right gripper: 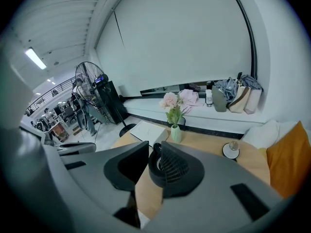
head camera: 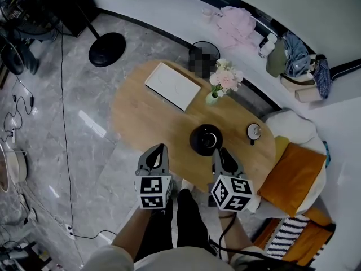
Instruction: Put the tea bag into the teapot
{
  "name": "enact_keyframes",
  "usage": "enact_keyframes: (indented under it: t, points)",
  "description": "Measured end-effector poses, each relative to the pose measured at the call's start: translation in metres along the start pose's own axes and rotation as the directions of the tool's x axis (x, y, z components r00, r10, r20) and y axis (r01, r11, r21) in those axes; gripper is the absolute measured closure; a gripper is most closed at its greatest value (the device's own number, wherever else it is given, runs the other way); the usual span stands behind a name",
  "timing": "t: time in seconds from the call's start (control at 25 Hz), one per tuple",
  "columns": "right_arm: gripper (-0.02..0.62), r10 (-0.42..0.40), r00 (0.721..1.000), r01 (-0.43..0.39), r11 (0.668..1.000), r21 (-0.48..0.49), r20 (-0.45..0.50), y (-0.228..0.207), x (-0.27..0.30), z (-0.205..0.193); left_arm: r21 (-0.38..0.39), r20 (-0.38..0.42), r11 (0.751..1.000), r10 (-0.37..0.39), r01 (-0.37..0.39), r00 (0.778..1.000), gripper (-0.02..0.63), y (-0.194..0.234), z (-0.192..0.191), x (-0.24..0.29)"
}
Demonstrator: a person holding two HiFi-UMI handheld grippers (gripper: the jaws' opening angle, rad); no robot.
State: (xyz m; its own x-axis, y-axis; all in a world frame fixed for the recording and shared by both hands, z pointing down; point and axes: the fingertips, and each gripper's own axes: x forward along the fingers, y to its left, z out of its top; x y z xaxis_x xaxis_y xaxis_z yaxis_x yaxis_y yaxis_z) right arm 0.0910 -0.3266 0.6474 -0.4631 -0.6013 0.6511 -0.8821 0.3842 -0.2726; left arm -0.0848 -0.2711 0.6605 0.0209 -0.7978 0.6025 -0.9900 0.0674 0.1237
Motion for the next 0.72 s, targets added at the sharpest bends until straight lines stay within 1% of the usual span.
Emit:
enact_keyframes:
  t: [0.2,0.44,0.72]
  points:
    - [0.508,-0.007,1.0,0.007,1.0,-0.009,0.03,0.004,-0.015,0.013,0.016,0.03,1.0,-0.015,0.014,0.999,0.598,-0.006,0.019,-0.008]
    - [0.542,-0.02,0.996,0.021,1.0,-0.007,0.084,0.01,-0.045,0.033,0.044,0.071,0.998,-0.048,0.045,0.996,0.598,-0.019,0.045,-0.023]
    - [0.551,-0.035,0.988,0.038,0.999,-0.012,0.15,0.009,-0.082,0.051,0.059,0.128,0.996,-0.08,0.073,0.989,0.598,-0.041,0.07,-0.047]
